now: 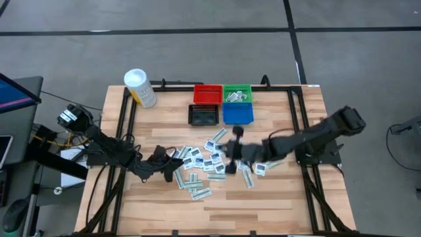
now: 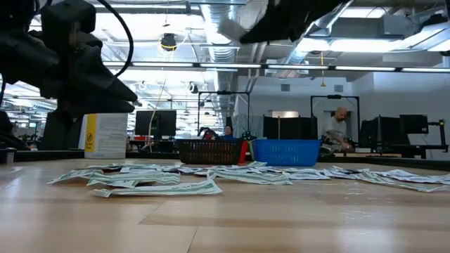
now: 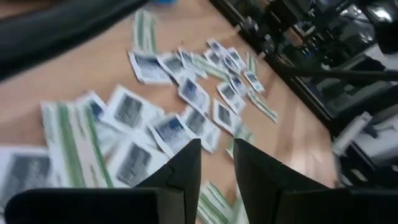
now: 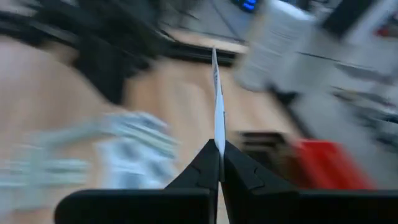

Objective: Pick & Place First Aid Supplies
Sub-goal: Put the ointment pack into the green basket, then put the bandage into the red basket

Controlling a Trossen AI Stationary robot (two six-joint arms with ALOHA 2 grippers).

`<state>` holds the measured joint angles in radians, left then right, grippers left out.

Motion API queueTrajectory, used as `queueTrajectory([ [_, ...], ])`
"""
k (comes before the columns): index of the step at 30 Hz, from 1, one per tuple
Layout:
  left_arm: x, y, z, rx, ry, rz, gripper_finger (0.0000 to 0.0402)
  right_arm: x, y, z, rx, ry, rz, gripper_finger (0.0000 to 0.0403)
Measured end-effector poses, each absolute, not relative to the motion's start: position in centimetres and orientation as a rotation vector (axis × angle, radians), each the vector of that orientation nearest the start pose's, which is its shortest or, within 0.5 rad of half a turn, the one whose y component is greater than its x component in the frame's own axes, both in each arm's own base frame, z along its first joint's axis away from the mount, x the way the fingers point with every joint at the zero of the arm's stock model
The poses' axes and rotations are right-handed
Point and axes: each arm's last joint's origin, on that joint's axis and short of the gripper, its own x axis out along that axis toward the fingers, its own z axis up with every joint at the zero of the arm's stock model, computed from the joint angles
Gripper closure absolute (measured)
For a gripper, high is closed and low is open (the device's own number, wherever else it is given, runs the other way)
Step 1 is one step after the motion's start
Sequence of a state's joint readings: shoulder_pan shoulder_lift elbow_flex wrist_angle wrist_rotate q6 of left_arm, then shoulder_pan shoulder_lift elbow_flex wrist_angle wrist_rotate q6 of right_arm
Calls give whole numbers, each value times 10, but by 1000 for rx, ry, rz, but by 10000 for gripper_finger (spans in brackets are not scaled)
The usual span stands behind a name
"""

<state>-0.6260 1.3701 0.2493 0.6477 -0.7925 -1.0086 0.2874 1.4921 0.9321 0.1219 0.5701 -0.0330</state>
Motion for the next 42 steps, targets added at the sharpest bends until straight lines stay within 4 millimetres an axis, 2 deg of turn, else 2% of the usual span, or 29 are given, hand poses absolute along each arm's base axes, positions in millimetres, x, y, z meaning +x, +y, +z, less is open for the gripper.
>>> queueTrajectory([
  [4,180,-98,129,-568,162,440,307,308,30,256,-348,494,-434,399],
  [8,184,-85,131,-448,115,571,307,300,-23,256,-378,618,-573,395],
  [11,190,-71,131,-351,127,644,307,290,-64,251,-343,713,-668,395],
  [15,197,-48,131,-316,123,757,307,274,-113,240,-233,815,-613,401],
  [19,202,-29,130,-337,121,826,307,260,-151,230,-102,836,-565,398],
  [24,205,-7,130,-356,132,883,307,249,-188,215,-28,852,-651,384],
  [28,205,9,130,-365,120,958,307,248,-201,201,-6,879,-665,350],
  [33,205,23,129,-390,130,979,307,250,-202,193,8,898,-644,292],
  [37,206,25,128,-427,167,903,307,255,-193,203,-19,855,-623,266],
  [42,207,23,128,-448,189,845,307,261,-175,231,-81,715,-595,261],
])
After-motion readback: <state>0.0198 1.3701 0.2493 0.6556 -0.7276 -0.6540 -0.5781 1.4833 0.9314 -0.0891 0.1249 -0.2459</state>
